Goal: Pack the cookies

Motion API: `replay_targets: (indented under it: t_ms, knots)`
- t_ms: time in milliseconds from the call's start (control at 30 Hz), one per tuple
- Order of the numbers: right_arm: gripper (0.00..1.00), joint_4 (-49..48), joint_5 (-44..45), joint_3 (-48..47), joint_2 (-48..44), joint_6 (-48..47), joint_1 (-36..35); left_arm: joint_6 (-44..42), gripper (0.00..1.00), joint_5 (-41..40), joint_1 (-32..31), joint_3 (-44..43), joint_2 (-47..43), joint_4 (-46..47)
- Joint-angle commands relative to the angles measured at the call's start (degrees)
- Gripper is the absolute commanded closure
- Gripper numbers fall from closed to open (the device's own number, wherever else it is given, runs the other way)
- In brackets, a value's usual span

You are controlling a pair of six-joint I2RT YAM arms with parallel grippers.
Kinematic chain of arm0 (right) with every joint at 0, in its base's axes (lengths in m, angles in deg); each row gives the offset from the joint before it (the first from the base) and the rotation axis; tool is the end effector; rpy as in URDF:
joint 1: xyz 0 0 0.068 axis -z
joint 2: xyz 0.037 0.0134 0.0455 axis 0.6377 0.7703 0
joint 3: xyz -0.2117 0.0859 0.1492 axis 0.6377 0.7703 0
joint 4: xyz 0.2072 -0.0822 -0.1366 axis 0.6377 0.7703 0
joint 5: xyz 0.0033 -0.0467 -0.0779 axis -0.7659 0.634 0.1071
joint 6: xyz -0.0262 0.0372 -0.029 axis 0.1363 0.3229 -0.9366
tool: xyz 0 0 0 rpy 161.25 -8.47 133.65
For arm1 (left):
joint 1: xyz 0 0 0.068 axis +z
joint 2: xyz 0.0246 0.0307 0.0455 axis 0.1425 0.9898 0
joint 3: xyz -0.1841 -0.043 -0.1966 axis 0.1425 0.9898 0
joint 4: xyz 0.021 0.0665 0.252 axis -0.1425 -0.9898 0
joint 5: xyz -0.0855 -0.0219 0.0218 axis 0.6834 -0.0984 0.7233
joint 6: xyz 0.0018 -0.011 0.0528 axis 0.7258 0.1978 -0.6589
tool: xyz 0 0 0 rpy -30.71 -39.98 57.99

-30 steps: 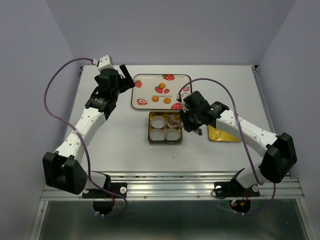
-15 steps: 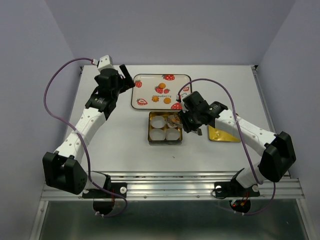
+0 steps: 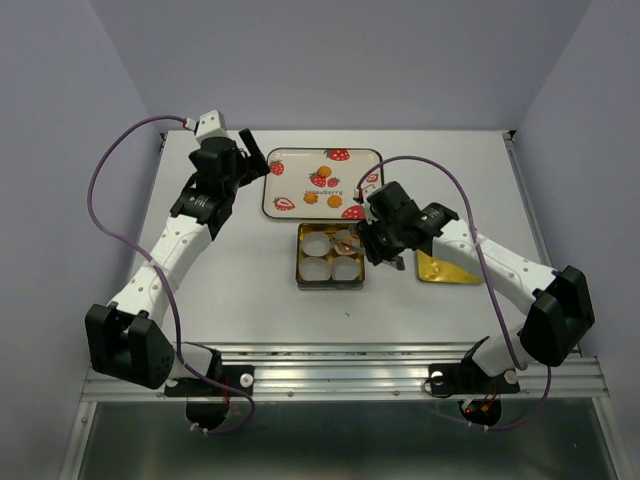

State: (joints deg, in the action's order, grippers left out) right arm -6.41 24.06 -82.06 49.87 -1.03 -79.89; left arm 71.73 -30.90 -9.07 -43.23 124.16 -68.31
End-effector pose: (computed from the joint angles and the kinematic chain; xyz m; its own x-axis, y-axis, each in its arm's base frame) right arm 0.2341 0.1948 0.2812 -0.7047 -0.4596 -0.5406 -0.5415 0.8406 -0.0087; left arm 0.3011 -0.0848 0.3739 -0.2238 -0.3519 -0.9089 -0.0234 0.9342 -0.3560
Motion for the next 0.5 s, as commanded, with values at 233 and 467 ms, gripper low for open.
replay_targets:
  t_ms: [233, 467]
  knots:
    - [0.48, -0.4, 0.6, -4.4, -4.5, 0.5, -0.6, -1.2, 0.01, 0.0, -0.4, -1.5, -2.1, 0.6]
    - [0.49, -4.0, 2.0, -7.3, -8.2, 0.9, -0.6, -1.4, 0.01, -0.3, -0.5, -1.3, -2.2, 0.8]
